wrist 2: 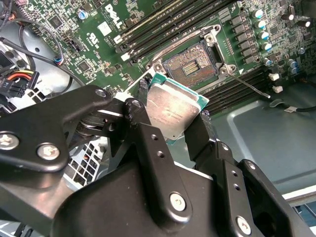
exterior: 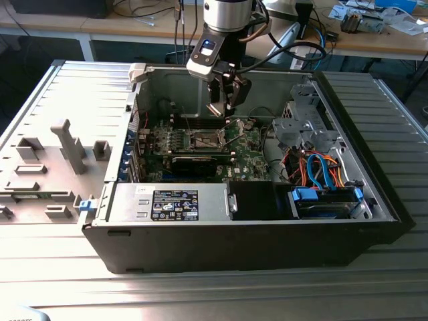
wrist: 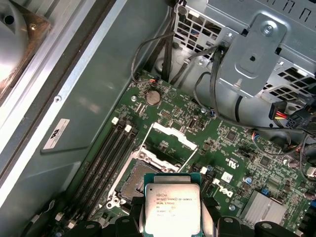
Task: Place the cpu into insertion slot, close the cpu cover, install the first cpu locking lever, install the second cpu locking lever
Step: 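Place the cpu into insertion slot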
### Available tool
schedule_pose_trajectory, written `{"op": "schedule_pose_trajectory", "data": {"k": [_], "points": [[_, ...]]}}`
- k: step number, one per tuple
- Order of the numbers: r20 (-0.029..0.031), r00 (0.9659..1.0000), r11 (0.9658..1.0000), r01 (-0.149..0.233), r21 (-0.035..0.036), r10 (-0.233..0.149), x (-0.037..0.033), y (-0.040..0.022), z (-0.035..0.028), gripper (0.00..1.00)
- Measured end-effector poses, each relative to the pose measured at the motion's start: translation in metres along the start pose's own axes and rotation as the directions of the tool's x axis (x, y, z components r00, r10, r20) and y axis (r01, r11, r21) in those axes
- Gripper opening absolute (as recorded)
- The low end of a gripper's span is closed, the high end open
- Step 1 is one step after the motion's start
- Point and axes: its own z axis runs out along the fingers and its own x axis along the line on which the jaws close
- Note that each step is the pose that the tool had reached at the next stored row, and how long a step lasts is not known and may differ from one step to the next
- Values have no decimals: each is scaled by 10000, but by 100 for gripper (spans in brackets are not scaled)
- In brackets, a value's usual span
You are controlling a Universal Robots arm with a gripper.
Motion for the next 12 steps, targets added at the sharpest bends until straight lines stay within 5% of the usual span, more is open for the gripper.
{"op": "schedule_pose_trajectory", "data": {"k": [12], "points": [[11, 10000, 10000, -71, 5, 71, 0, 0, 1, 54]]}}
